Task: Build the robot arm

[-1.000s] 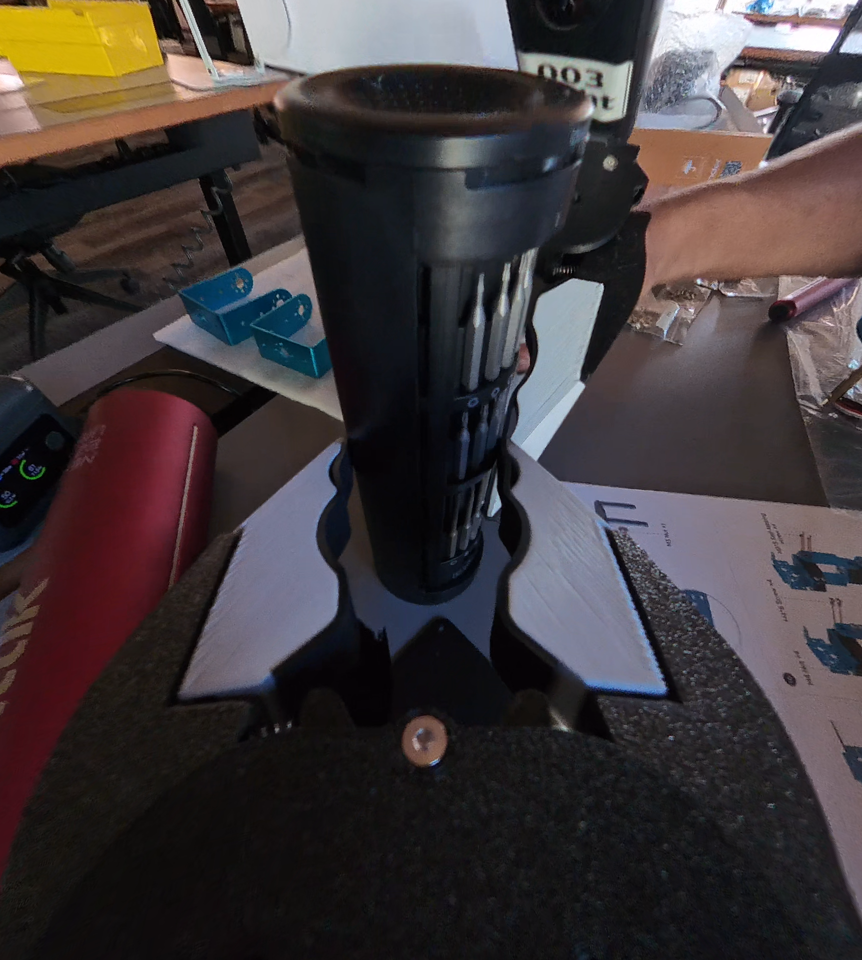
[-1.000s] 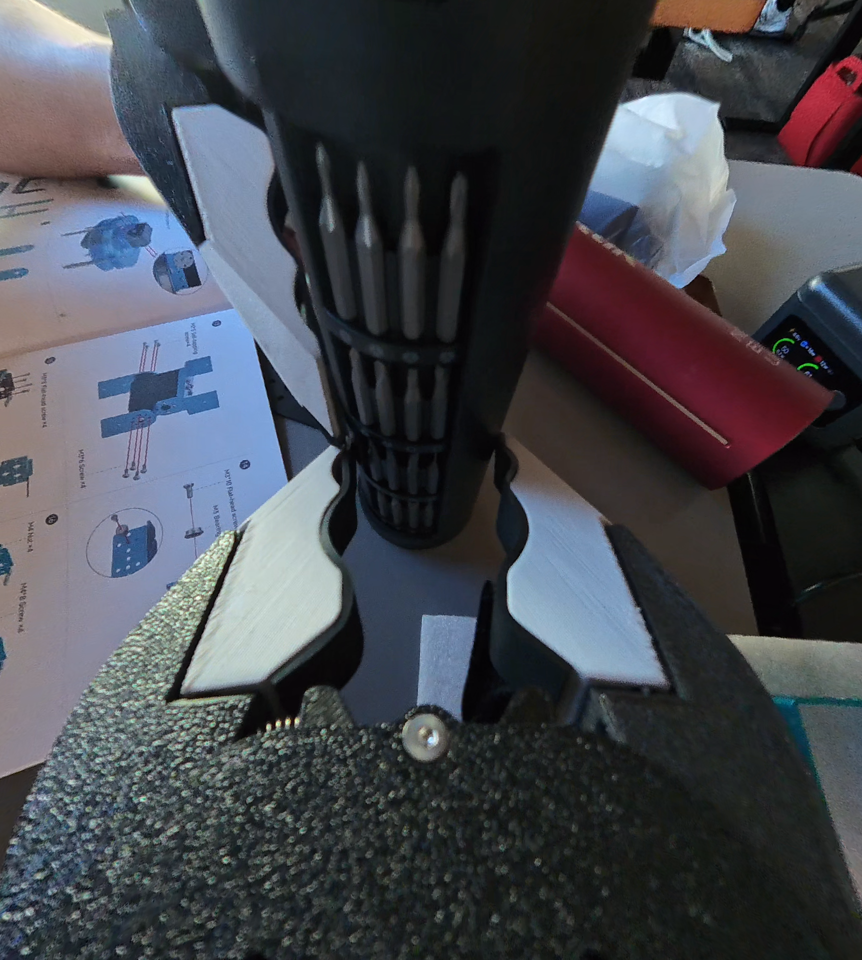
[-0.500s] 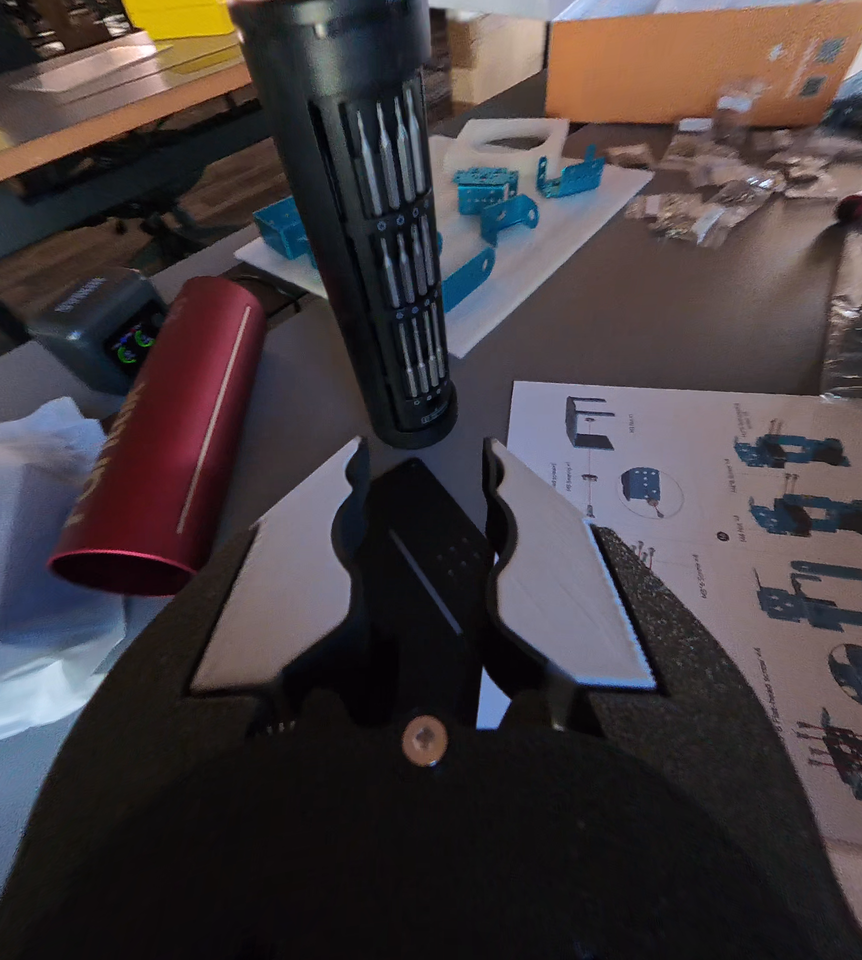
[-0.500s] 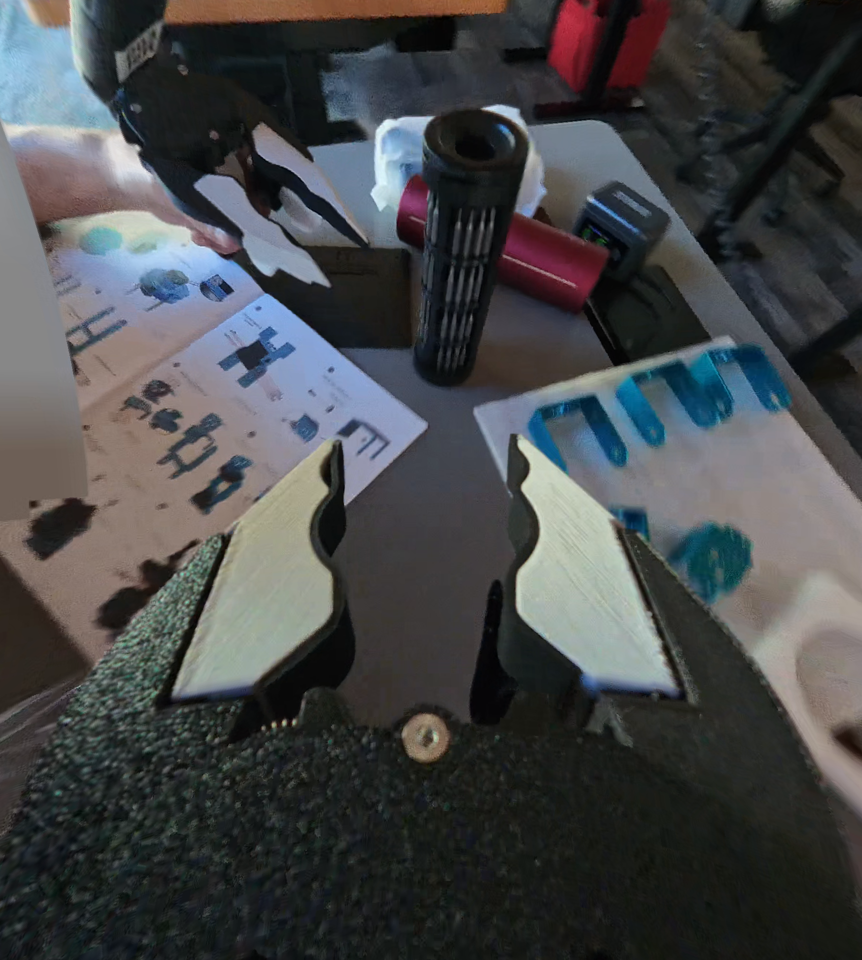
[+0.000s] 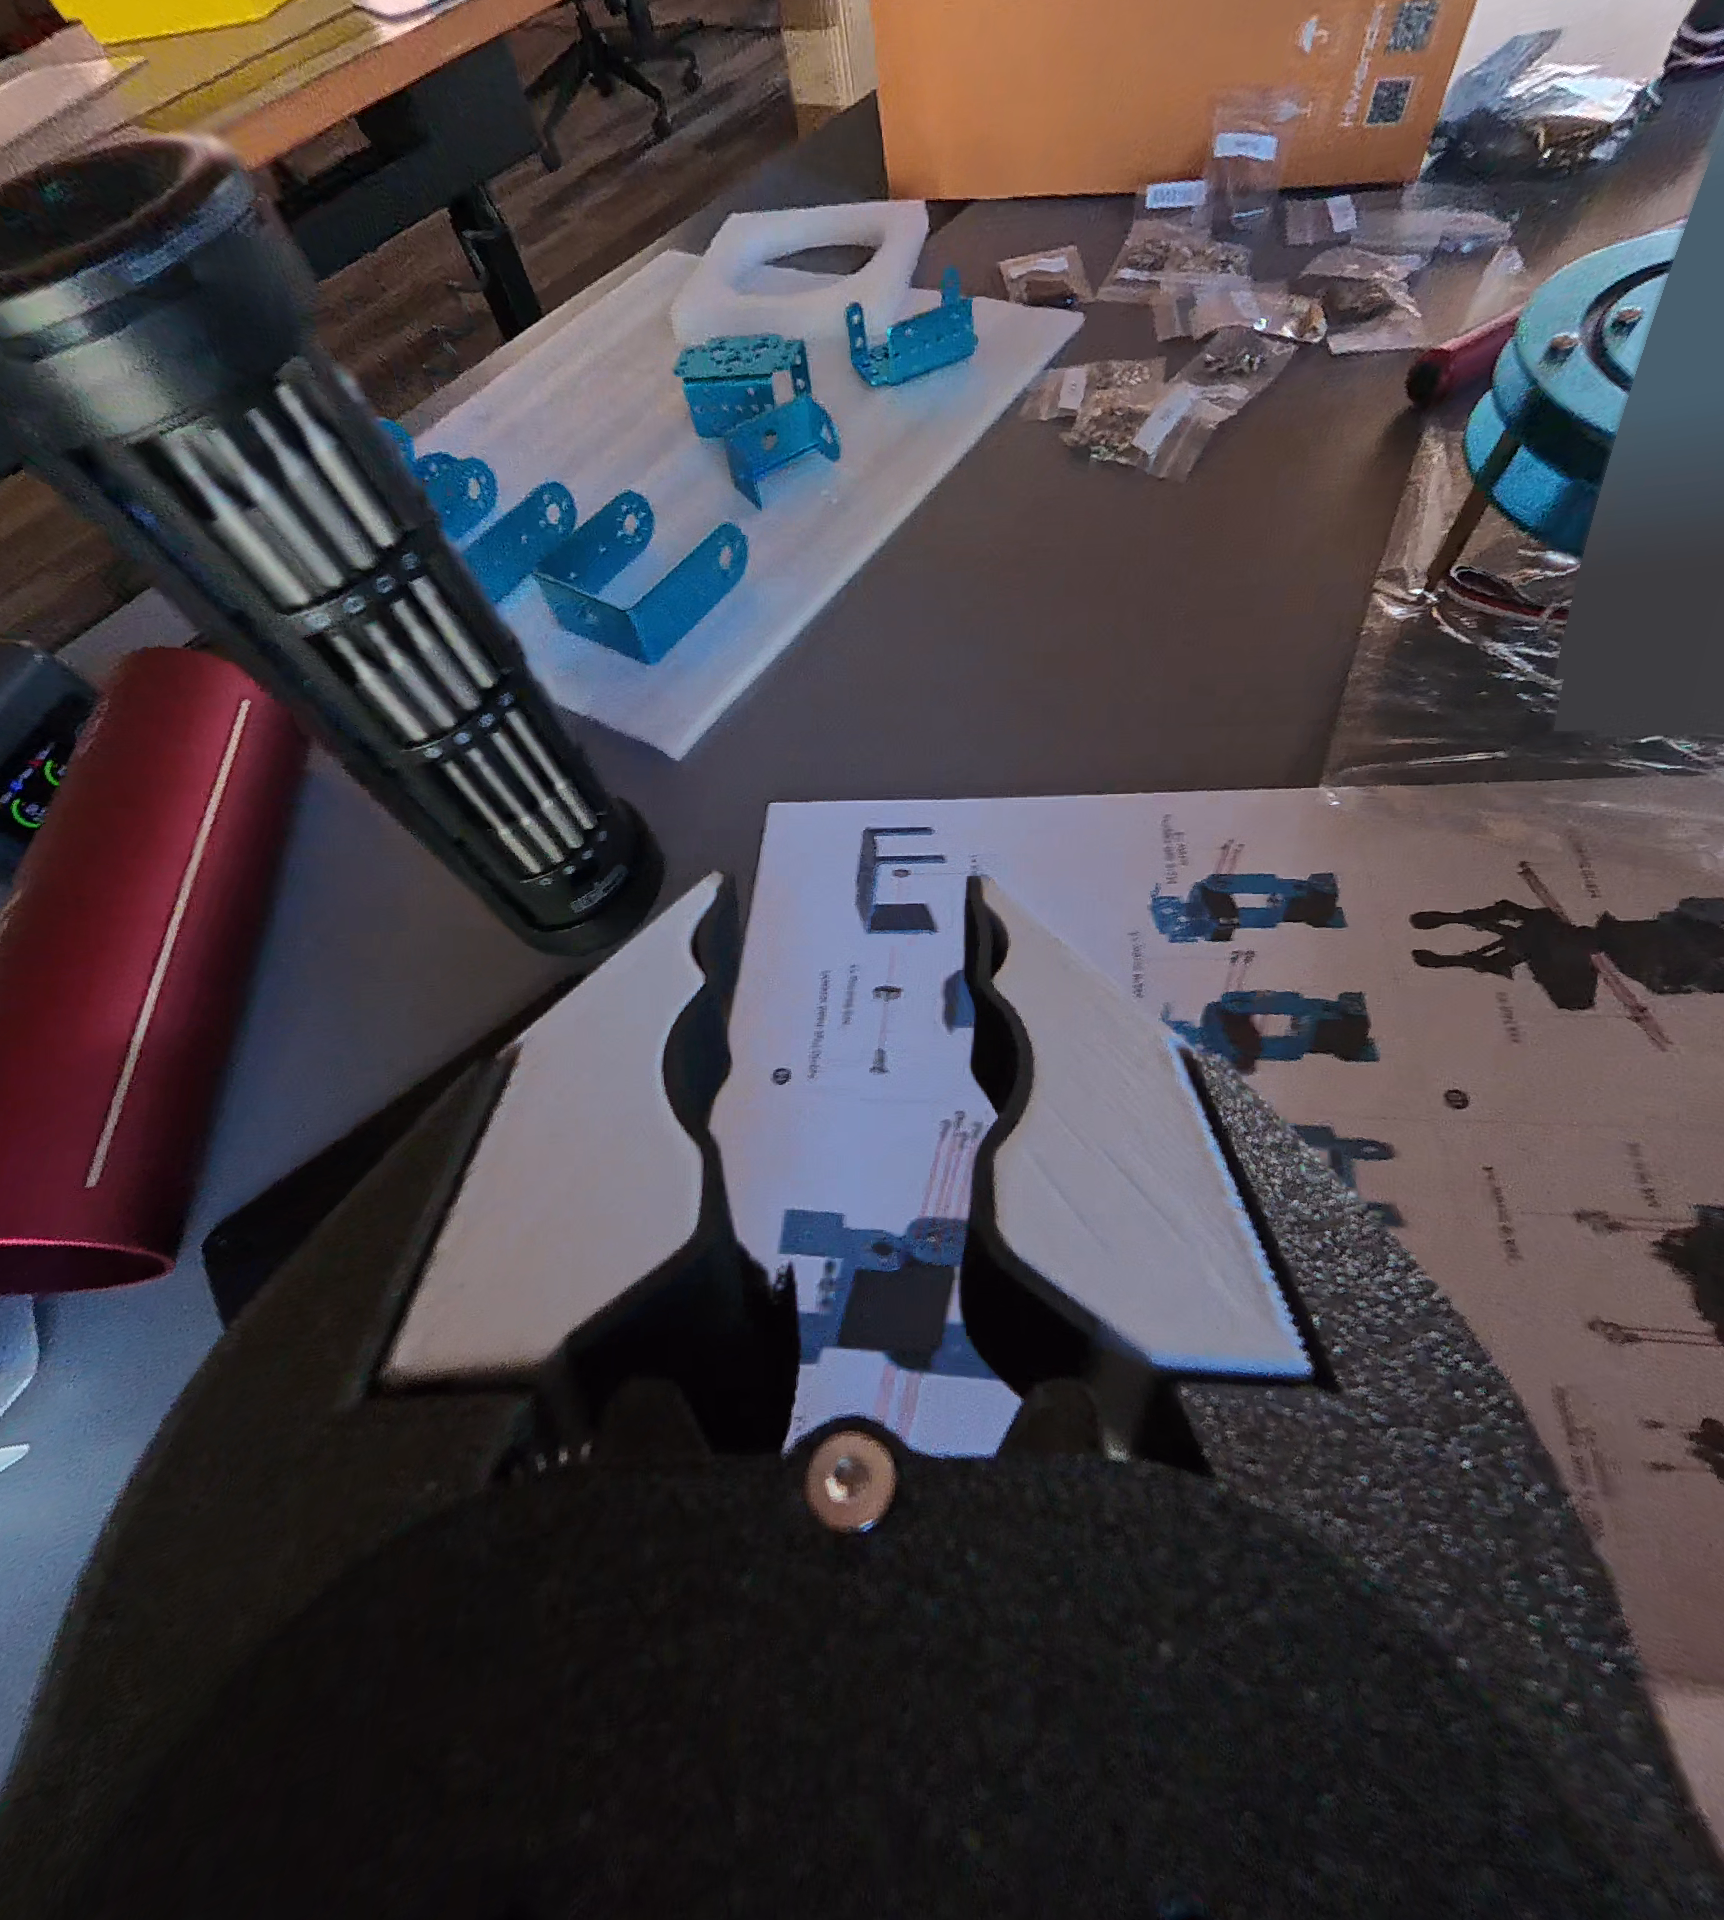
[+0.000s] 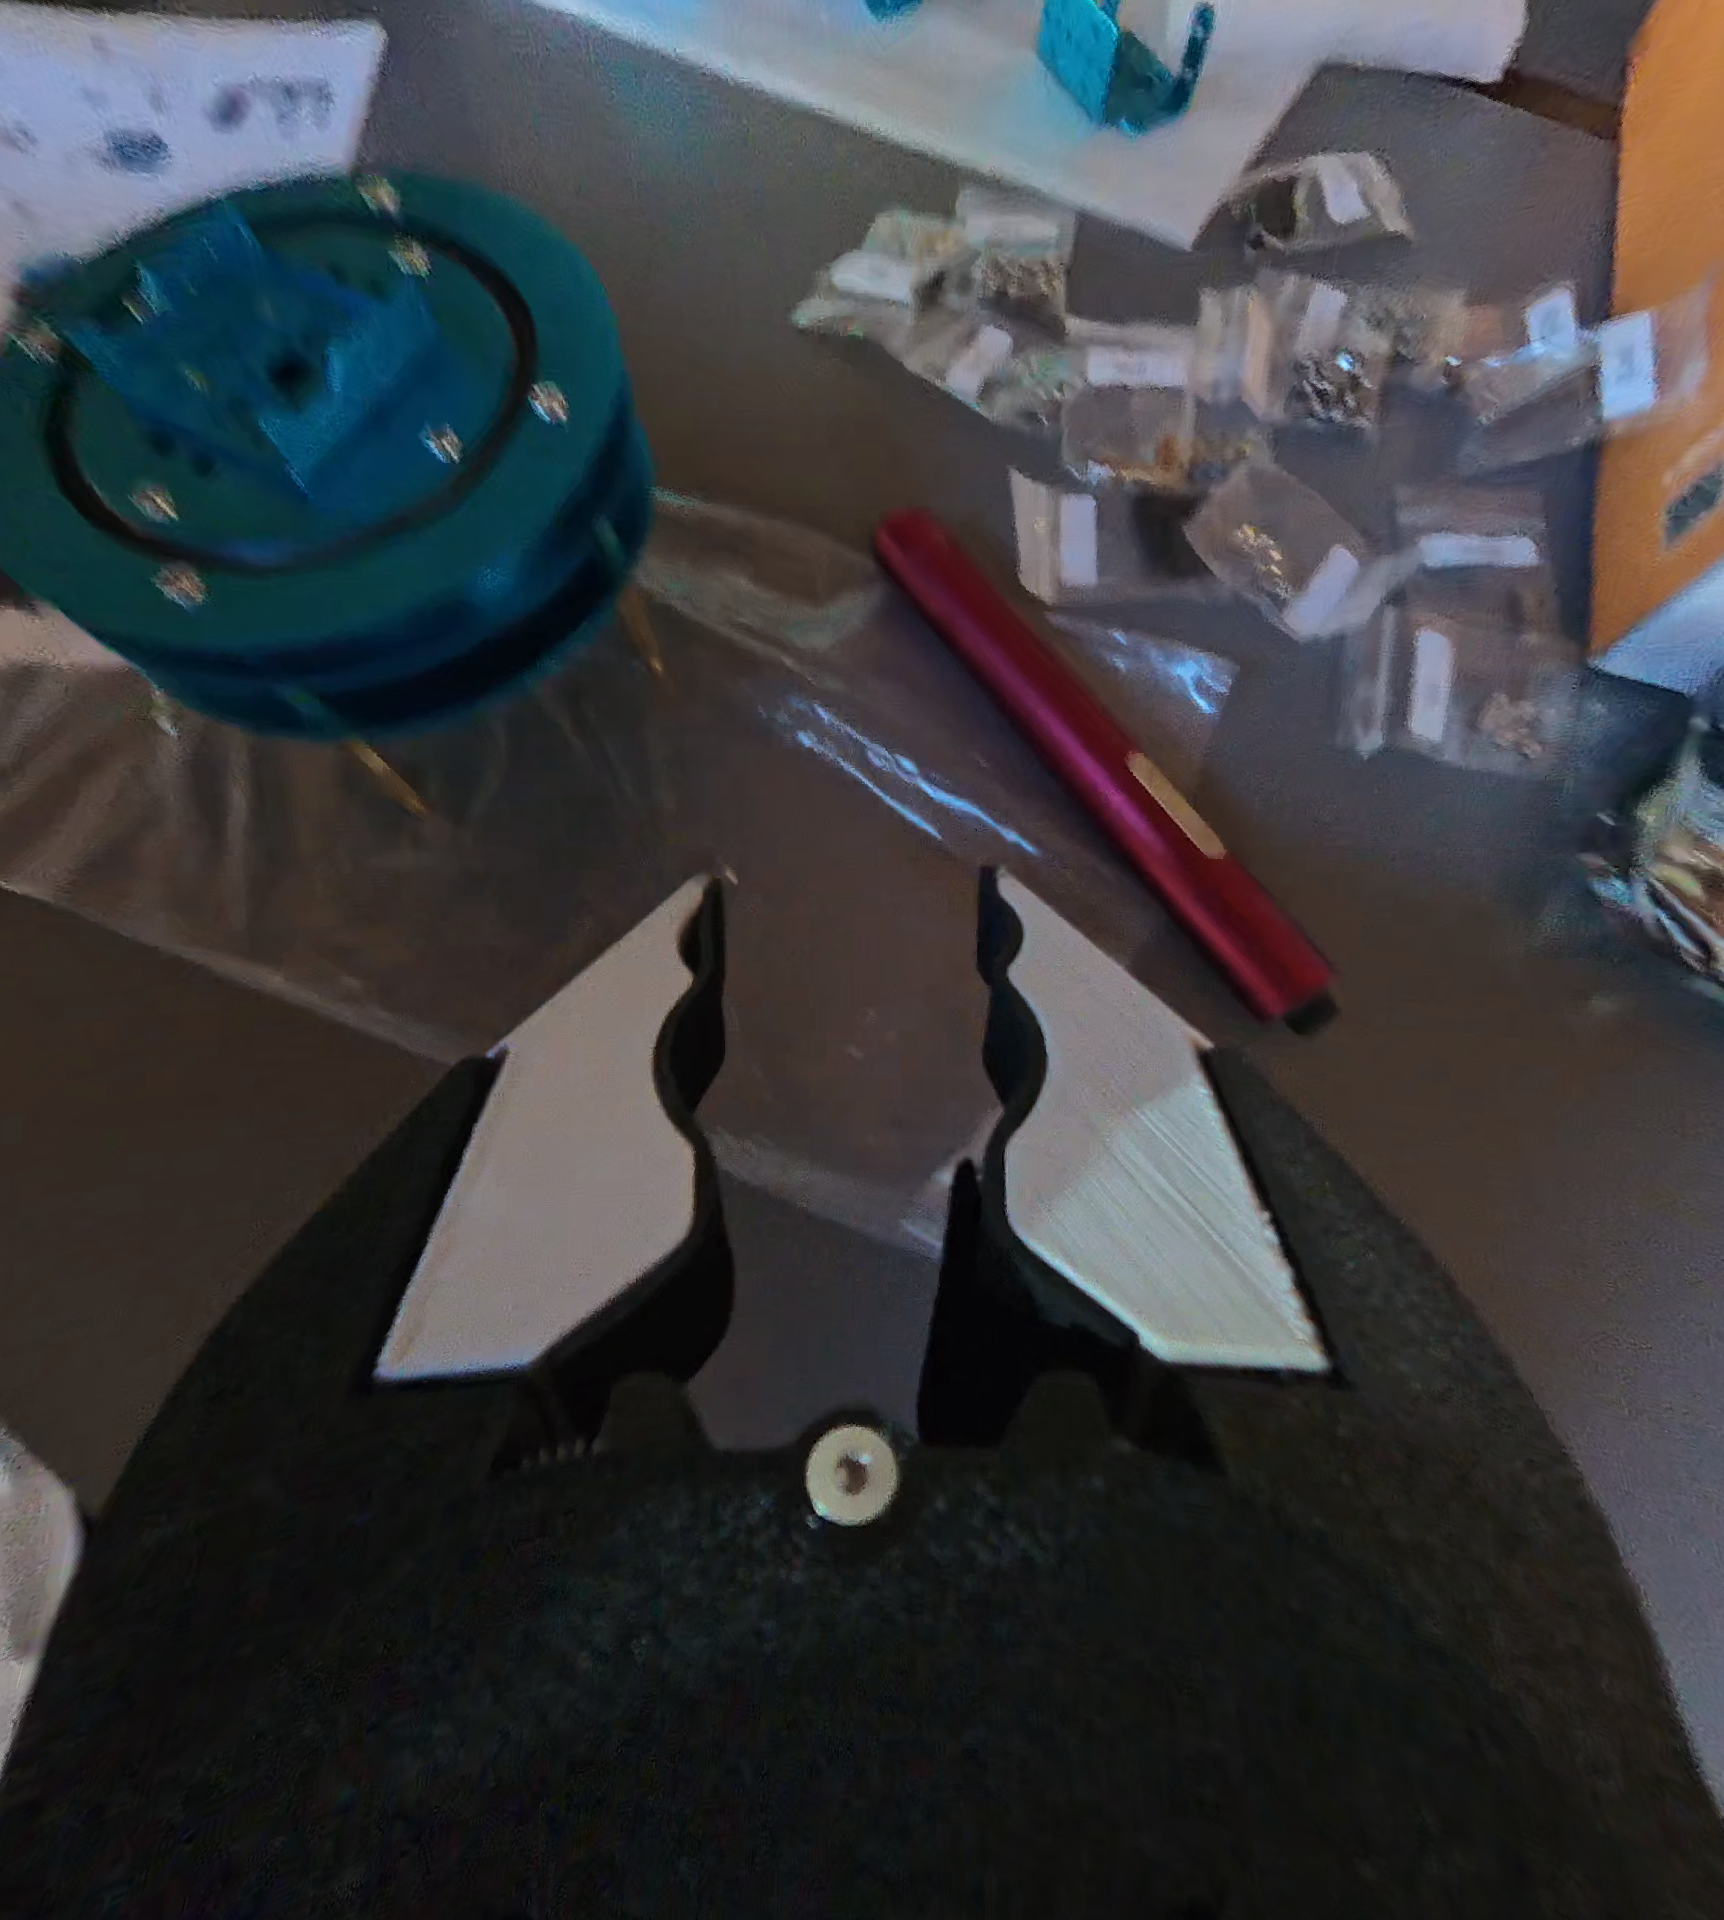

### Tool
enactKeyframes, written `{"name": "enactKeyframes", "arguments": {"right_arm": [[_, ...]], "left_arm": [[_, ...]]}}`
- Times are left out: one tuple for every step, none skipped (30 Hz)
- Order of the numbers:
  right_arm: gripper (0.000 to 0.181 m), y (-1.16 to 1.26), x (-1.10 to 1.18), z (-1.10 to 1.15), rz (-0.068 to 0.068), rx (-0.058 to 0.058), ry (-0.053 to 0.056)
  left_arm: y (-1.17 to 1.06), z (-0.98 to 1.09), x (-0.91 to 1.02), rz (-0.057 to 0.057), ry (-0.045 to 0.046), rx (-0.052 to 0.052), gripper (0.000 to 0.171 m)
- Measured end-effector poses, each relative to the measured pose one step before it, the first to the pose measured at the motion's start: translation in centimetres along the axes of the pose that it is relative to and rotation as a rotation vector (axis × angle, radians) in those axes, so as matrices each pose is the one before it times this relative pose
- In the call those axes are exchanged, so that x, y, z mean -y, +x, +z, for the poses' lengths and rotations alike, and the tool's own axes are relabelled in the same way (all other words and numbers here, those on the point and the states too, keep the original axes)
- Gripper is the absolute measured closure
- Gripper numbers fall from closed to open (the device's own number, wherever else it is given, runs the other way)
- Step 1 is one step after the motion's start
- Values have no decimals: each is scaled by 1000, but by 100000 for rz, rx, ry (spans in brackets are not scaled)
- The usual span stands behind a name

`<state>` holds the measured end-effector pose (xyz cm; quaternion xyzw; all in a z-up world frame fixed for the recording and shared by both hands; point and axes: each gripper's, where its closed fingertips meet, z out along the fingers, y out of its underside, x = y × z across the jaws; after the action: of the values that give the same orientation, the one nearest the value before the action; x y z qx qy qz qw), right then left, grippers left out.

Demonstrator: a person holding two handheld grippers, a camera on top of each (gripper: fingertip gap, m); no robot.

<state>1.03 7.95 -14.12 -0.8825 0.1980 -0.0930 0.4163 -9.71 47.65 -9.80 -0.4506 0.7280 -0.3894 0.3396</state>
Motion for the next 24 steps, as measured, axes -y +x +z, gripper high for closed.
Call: {"name": "enactKeyframes", "arguments": {"right_arm": [[137, 785, -659, -285, -1652, -2832, -242], [140, 722, -451, -115, -492, -1211, 484], [141, 444, -410, 53, 7, 1198, -406], [140, -32, -314, 148, -962, 4213, -885], [140, -488, 8, 249, -2487, 6434, 495], [143, -602, 266, 401, -3672, 6512, 1291], [146, -618, 363, 602, -3497, 5977, 1220], [147, -649, 258, 770, -2523, 6071, -311], [147, -583, -261, 732, -2006, 5538, -4207], [145, -336, -410, 529, -1354, 3885, -5186], [145, -116, -143, 323, 32, 2109, -2968], [146, -356, 253, 210, 1219, 2570, 116], [149, -641, 419, 179, 1285, 3039, 1541], [151, -598, 171, 174, 577, 1256, 596], [151, -152, -126, 166, -49, -2707, -1089], [152, 164, -294, 51, -258, -5260, -2035], [153, -247, -110, -47, 746, -2453, -313], [155, -605, 189, -27, 2901, 682, 1613], [155, -246, 350, 37, 4203, -704, 2264], [157, -6, 366, 120, 3939, -1779, 2363], [159, 50, 57, 198, 2799, -1742, 518], [158, 166, -293, 258, 2068, -1903, -1588], [158, -15, -454, 322, 986, -552, -2652], [157, 0, -123, 124, -675, -803, -532]], "left_arm": [[534, 124, 203, -430, -858, 193, 128], [527, 196, 110, -1071, -1448, 293, 128], [485, 234, 88, -849, -1726, 740, 128], [352, 240, 144, -277, -1438, 1718, 128], [289, 231, 195, -234, -1042, 2400, 128], [361, 214, 236, -716, -814, 1962, 128], [510, 187, 280, -1353, -431, 1035, 128], [604, 130, 332, -1972, 201, 364, 128], [613, 76, 356, -2346, 713, 179, 128], [532, 40, 330, -2774, 899, 390, 128], [469, -6, 208, -2962, 584, 583, 128], [373, -60, 120, -2781, 500, 822, 128], [275, -87, 45, -2844, 588, 1005, 128], [222, -110, -56, -2572, 347, 709, 128], [154, -123, -77, -2060, 580, 533, 129], [48, -96, -48, -1837, 1046, 585, 129], [-49, -11, -115, -1677, 678, 572, 129], [-161, 84, -155, -1841, 181, 676, 129], [-230, 200, -158, -2168, -76, 565, 129], [-223, 276, -116, -2299, -406, 9, 129], [-195, 349, -53, -1948, -635, -557, 129], [-246, 370, 97, -1108, -349, -447, 129], [-299, 365, 280, -224, 351, -143, 129], [-269, 374, 384, 253, 704, -330, 129]]}}
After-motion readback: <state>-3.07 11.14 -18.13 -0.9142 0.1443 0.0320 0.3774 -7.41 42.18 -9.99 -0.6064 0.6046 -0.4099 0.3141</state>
